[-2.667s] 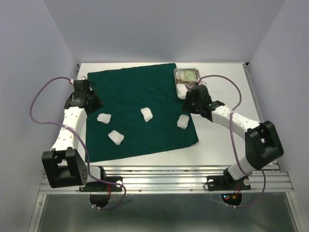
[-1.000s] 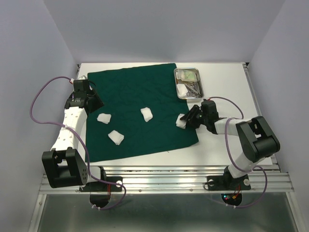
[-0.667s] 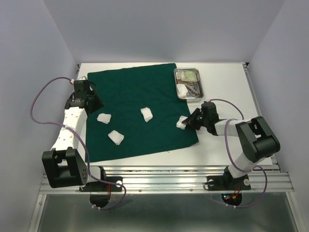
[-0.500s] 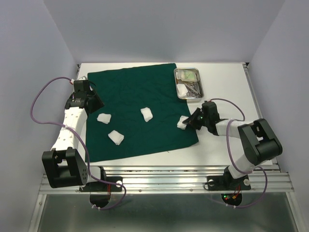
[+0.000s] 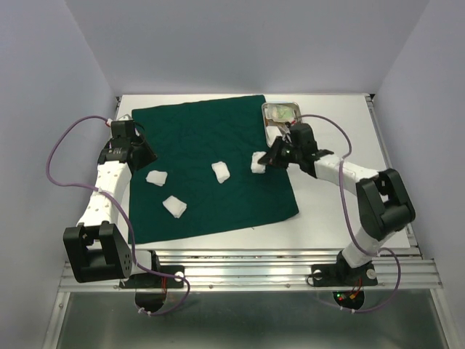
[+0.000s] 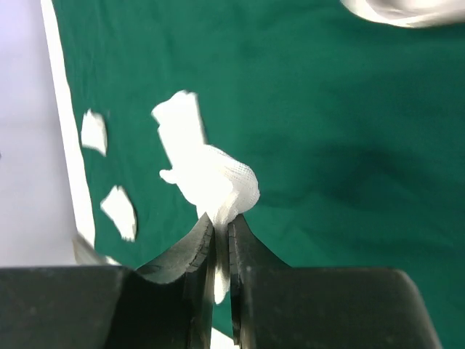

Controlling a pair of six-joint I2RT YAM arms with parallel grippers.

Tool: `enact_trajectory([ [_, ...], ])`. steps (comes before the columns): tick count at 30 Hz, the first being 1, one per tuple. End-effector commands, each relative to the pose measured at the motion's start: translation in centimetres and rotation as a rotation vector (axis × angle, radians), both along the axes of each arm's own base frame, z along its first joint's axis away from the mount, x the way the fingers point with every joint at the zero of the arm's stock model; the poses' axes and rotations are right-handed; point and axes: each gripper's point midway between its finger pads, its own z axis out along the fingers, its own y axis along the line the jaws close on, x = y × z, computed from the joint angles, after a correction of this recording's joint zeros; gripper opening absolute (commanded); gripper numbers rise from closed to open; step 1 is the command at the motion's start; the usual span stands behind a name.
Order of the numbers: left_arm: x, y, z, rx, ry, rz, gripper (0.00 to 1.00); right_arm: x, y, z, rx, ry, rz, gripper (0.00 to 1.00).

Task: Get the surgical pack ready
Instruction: Adjust the medical item in the surgical kit.

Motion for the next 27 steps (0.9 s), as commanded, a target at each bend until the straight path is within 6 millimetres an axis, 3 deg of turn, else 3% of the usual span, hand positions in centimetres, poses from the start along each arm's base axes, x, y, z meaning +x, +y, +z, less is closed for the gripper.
enact_trajectory([
  [1, 0.2, -0.2, 0.7, -0.001, -0.032, -0.002, 0.41, 0.1, 5.0, 1.5, 0.007, -0.024, 0.258, 0.02],
  [2, 0.2, -0.1, 0.8, 0.002, -0.03, 0.001, 0.4, -0.8, 6.5, 1.3, 0.008, -0.01, 0.336, 0.03],
  [4, 0.1, -0.1, 0.9, 0.004, -0.031, 0.001, 0.41, -0.2, 8.7, 0.8, 0.011, 0.022, 0.409, 0.03],
  [5, 0.0, 0.0, 1.0, 0.005, -0.031, 0.004, 0.41, -0.8, 10.0, 0.7, 0.015, 0.025, 0.47, 0.03],
  [12, -0.4, 0.2, 1.0, 0.015, -0.03, 0.009, 0.41, 0.1, 14.5, -0.8, 0.047, 0.06, 0.562, 0.03],
  [21, -0.4, 0.3, 1.7, 0.026, -0.037, 0.012, 0.4, 0.8, 16.9, -2.3, 0.051, 0.079, 0.601, 0.03],
  [27, -0.6, 0.3, 1.7, 0.027, -0.036, 0.011, 0.41, 1.5, 16.9, -3.5, 0.026, 0.093, 0.581, 0.04],
])
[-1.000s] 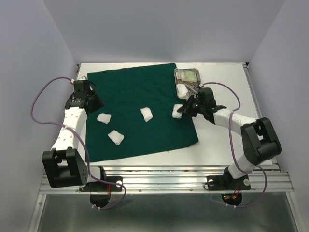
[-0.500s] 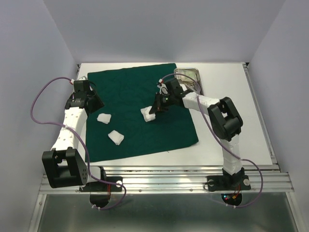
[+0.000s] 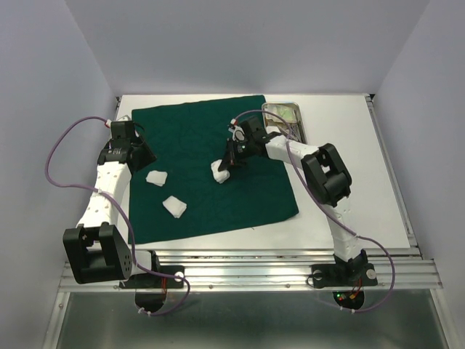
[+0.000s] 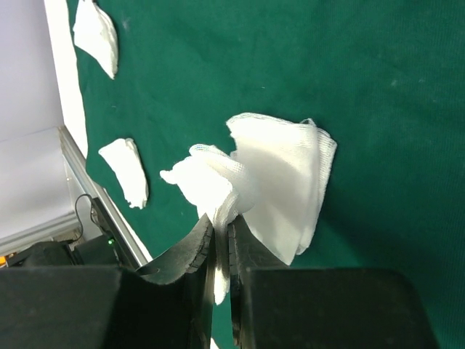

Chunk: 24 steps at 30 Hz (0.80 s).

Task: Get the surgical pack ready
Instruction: Adjust the medical item in the surgical kit.

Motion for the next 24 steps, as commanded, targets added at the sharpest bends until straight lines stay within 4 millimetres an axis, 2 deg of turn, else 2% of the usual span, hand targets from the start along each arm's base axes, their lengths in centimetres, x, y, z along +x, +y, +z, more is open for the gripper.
enact_trajectory([
  [1, -0.3, 0.1, 1.7, 0.017, -0.048, -0.001, 0.41, 0.4, 0.7, 0.3, 0.0, -0.021, 0.018, 0.04],
  [8, -0.3, 0.1, 1.6, 0.017, -0.045, -0.001, 0.41, 0.9, 0.1, -0.2, -0.046, -0.046, -0.013, 0.04],
  [11, -0.3, 0.1, 1.4, 0.015, -0.042, 0.001, 0.41, 1.1, 0.0, -0.6, -0.065, -0.046, -0.011, 0.13],
  [14, -0.4, 0.1, 1.5, 0.014, -0.045, 0.002, 0.41, 1.2, 0.0, -0.8, -0.073, -0.043, -0.009, 0.35],
  [18, -0.5, 0.1, 1.4, 0.014, -0.042, 0.004, 0.41, 1.2, -0.1, -0.4, -0.073, -0.056, -0.007, 0.53],
  [20, -0.4, 0.1, 1.4, 0.014, -0.044, 0.004, 0.41, 1.3, -0.3, 0.4, -0.078, -0.074, -0.017, 0.57],
  [24, -0.3, 0.1, 1.4, 0.013, -0.042, 0.004, 0.41, 2.4, -1.5, 1.7, -0.133, -0.156, -0.074, 0.59],
])
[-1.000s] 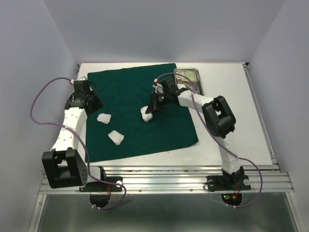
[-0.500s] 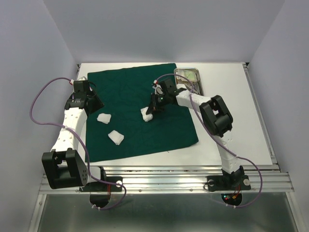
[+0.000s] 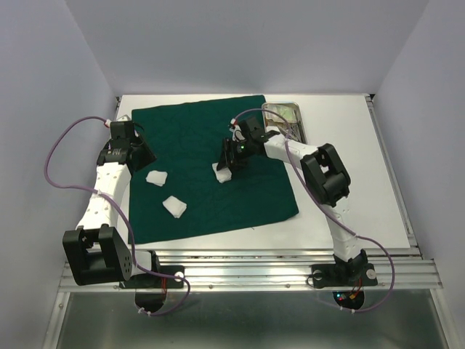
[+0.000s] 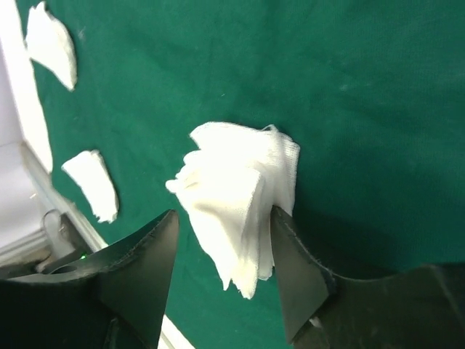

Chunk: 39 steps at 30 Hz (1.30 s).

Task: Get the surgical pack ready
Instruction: Adjust the medical item in the surgical kit.

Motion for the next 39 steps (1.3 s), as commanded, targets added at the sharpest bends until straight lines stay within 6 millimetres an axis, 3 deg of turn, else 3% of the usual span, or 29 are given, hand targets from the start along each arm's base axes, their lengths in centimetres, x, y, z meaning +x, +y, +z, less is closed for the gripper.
enact_trajectory([
  [1, 0.0, 0.1, 1.1, 0.01, -0.034, 0.004, 0.41, 1.8, -0.9, 3.5, -0.054, -0.152, -0.055, 0.59],
  [6, 0.1, 0.1, 0.9, 0.006, -0.03, 0.01, 0.41, 2.2, -2.5, 4.7, -0.102, -0.213, -0.133, 0.58],
  [11, 0.3, 0.0, 1.2, 0.001, -0.038, 0.01, 0.41, 2.3, -2.5, 5.1, -0.09, -0.232, -0.138, 0.53],
  [14, 0.3, 0.0, 1.2, 0.001, -0.038, 0.011, 0.41, 1.4, -1.2, 4.9, -0.045, -0.193, -0.093, 0.31],
  [17, 0.2, 0.1, 1.0, 0.003, -0.033, 0.011, 0.41, 1.3, -0.1, 4.8, -0.014, -0.19, -0.069, 0.21],
  [19, 0.2, 0.0, 0.9, 0.005, -0.031, 0.009, 0.41, 0.1, 1.5, 5.1, 0.026, -0.175, -0.017, 0.16],
  [24, 0.1, 0.1, 1.0, 0.008, -0.033, 0.008, 0.41, 0.0, 3.2, 4.2, 0.059, -0.14, 0.017, 0.15],
  [34, -0.1, 0.1, -1.1, 0.016, 0.021, -0.006, 0.45, 1.6, 3.5, 0.3, 0.005, -0.11, -0.029, 0.12],
  [39, 0.1, 0.2, -1.5, 0.019, 0.036, -0.01, 0.45, 1.9, 4.0, 1.9, 0.032, -0.121, -0.025, 0.12],
])
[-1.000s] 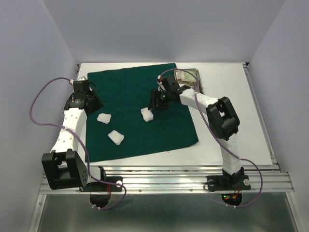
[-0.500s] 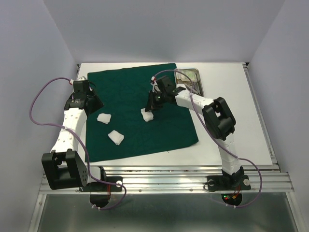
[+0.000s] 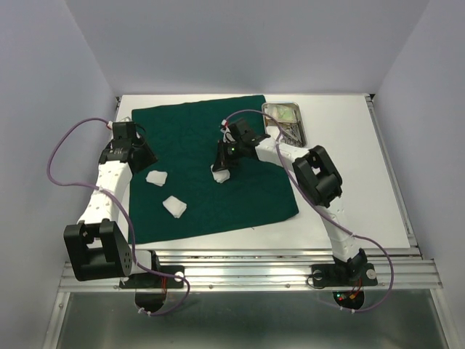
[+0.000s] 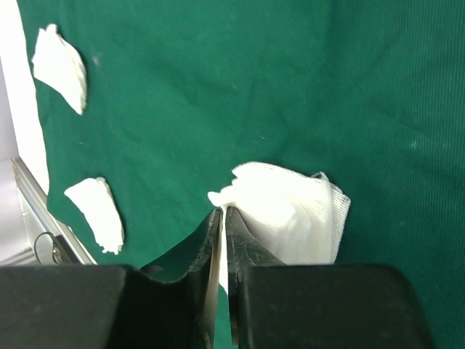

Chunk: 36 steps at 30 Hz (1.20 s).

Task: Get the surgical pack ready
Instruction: Adjust the medical item in the surgical kit.

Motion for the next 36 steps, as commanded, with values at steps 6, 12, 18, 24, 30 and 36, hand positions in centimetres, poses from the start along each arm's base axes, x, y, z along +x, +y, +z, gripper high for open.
enact_trajectory([
  [6, 0.3, 0.1, -1.8, 0.015, 0.045, -0.01, 0.45, 1.9, 0.8, 6.3, 0.074, -0.133, -0.012, 0.14],
  [12, 0.2, 0.0, -4.3, -0.002, 0.087, 0.004, 0.46, 2.2, 0.6, 8.0, 0.08, -0.173, -0.02, 0.25],
  [18, 0.0, -0.1, -6.8, -0.028, 0.128, 0.04, 0.47, 1.7, -0.2, 9.3, 0.072, -0.2, -0.027, 0.26],
  [24, -0.4, 0.4, -8.0, -0.057, 0.169, 0.14, 0.47, 0.6, -1.4, 10.6, 0.069, -0.233, -0.033, 0.3],
  [30, -0.8, 1.4, -8.6, -0.082, 0.142, 0.286, 0.47, -0.6, -1.8, 12.0, 0.112, -0.246, -0.026, 0.33],
  [36, 0.1, 1.2, -9.4, -0.138, 0.077, 0.327, 0.4, -1.6, -2.5, 11.4, 0.098, -0.245, -0.006, 0.33],
])
